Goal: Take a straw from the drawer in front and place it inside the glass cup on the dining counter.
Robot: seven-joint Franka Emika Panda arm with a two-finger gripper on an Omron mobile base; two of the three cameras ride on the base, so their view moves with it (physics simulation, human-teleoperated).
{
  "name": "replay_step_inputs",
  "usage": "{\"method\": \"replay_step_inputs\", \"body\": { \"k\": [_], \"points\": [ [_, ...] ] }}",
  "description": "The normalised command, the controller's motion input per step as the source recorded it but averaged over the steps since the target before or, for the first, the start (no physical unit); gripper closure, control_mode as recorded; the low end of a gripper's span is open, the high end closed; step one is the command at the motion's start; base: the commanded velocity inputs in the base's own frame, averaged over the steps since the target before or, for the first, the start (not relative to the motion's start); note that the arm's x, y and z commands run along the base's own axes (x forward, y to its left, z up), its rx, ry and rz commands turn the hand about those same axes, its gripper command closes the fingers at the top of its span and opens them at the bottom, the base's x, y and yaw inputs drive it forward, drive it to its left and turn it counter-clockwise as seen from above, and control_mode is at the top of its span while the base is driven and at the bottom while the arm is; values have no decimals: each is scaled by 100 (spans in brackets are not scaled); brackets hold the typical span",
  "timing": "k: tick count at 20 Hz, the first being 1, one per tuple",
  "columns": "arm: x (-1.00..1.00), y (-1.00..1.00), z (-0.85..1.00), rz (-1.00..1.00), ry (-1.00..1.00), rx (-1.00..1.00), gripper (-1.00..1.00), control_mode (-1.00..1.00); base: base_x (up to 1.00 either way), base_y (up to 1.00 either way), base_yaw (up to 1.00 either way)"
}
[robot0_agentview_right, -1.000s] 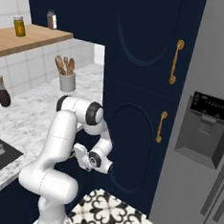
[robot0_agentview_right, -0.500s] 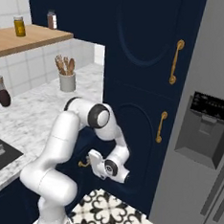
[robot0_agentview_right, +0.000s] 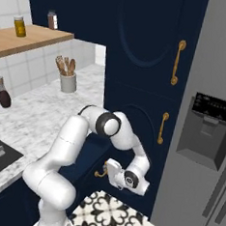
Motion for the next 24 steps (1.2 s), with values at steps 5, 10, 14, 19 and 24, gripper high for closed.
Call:
{"method": "replay_step_inputs", "body": {
  "k": [5,10,14,19,24],
  "points": [
    [0,-100,0,0,0,4,100,-100,0,0,0],
    [-25,-40,-3,0,0,-1,-100,-100,0,0,0],
    [-77,32,-14,0,0,-31,-100,-100,0,0,0],
    [-54,1,28,0,-3,-44,-100,-100,0,0,0],
    [-29,-9,97,-4,-9,-37,-100,-100,0,0,0]
  ]
}}
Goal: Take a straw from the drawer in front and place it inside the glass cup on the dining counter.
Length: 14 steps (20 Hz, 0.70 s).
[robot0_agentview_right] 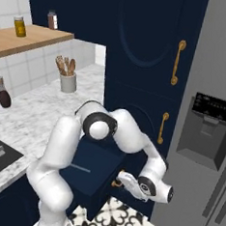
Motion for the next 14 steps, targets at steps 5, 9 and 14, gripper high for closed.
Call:
{"method": "replay_step_inputs", "body": {
  "k": [5,9,14],
  "points": [
    [-29,0,100,-2,-4,-25,-100,-100,0,0,0],
    [-17,15,100,-3,0,-23,-100,-100,0,0,0],
    [-1,57,89,-1,7,-18,-100,-100,0,0,0]
  ]
}}
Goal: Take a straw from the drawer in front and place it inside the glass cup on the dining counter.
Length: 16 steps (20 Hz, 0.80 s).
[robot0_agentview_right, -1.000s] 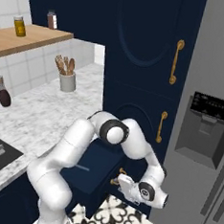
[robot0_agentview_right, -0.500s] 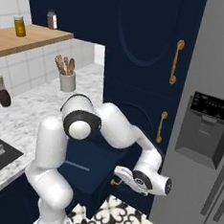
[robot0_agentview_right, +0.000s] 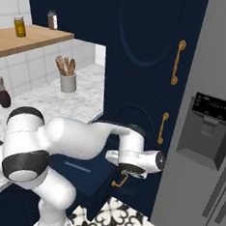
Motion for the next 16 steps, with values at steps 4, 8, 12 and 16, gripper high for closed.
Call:
{"method": "replay_step_inputs", "body": {
  "k": [4,8,12,16],
  "points": [
    [16,76,43,0,17,-14,-100,-100,0,0,0],
    [34,66,0,-2,20,-16,-100,-100,0,0,0],
    [49,34,-16,-8,24,-14,-100,-100,0,0,0],
    [47,11,-43,-9,26,-14,-100,-100,0,0,0]
  ]
}}
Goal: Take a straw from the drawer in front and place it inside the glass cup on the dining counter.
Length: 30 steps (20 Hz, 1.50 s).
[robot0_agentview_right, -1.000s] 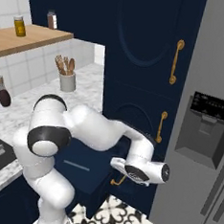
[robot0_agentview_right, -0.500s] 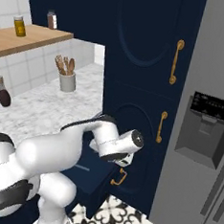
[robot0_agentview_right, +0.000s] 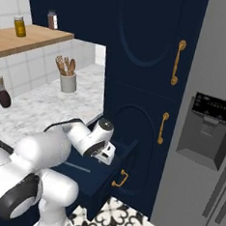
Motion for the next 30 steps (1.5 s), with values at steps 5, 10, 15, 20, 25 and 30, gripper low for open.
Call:
{"method": "replay_step_inputs", "body": {
  "k": [5,10,15,20,25,30],
  "points": [
    [38,0,-51,-5,25,-8,-100,-100,0,0,0],
    [11,0,-44,-2,12,-4,-100,-100,0,0,0],
    [3,-10,-46,-2,5,-5,-100,-100,0,0,0],
    [0,-28,-38,0,0,-8,-100,-100,0,0,0],
    [-8,-66,-21,-1,0,-7,-100,-100,0,0,0],
    [-36,-100,0,-5,-1,-1,-100,-100,0,0,0]
  ]
}}
